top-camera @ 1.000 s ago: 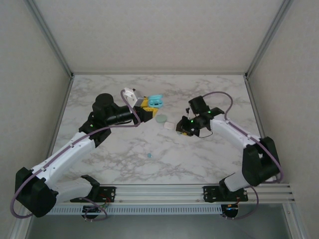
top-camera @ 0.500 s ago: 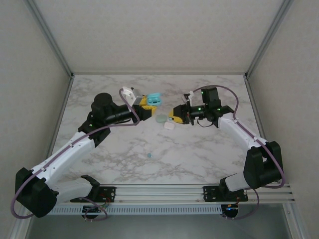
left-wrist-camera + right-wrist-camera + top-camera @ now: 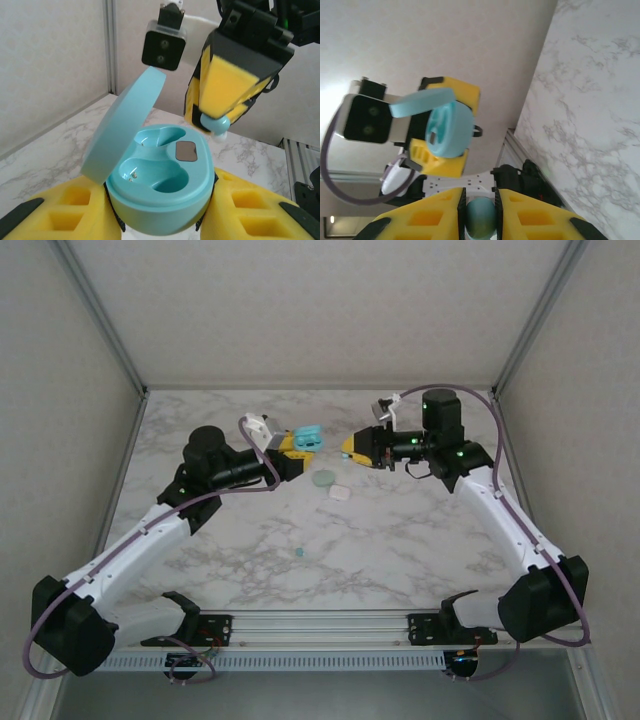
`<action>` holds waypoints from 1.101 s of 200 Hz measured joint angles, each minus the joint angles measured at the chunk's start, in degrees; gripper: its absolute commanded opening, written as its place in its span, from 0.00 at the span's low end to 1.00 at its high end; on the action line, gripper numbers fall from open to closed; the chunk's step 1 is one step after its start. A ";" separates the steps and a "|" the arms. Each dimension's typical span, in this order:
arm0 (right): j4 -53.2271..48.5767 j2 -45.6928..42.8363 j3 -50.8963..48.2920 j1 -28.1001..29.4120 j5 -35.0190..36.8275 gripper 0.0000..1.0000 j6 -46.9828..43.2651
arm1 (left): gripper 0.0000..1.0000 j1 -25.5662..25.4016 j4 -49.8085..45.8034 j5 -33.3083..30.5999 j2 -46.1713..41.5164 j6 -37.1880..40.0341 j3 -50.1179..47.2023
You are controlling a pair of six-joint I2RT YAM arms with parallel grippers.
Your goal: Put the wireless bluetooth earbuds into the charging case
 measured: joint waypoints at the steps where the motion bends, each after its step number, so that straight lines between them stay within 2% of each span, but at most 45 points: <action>1: 0.04 0.00 0.02 0.00 0.00 0.24 0.07 | 0.28 0.00 0.00 0.00 0.02 0.00 0.00; 77: 4.07 0.61 3.06 1.51 -4.46 0.25 5.73 | 0.28 -0.02 0.42 0.00 0.48 -0.17 0.00; 134: 13.31 2.93 3.08 1.51 -7.93 0.25 16.61 | 0.28 -0.02 0.42 -0.02 0.48 -0.17 0.02; 220: 16.11 3.65 3.19 2.47 -8.94 0.25 21.84 | 0.28 -0.02 0.44 0.00 -0.07 -0.17 0.02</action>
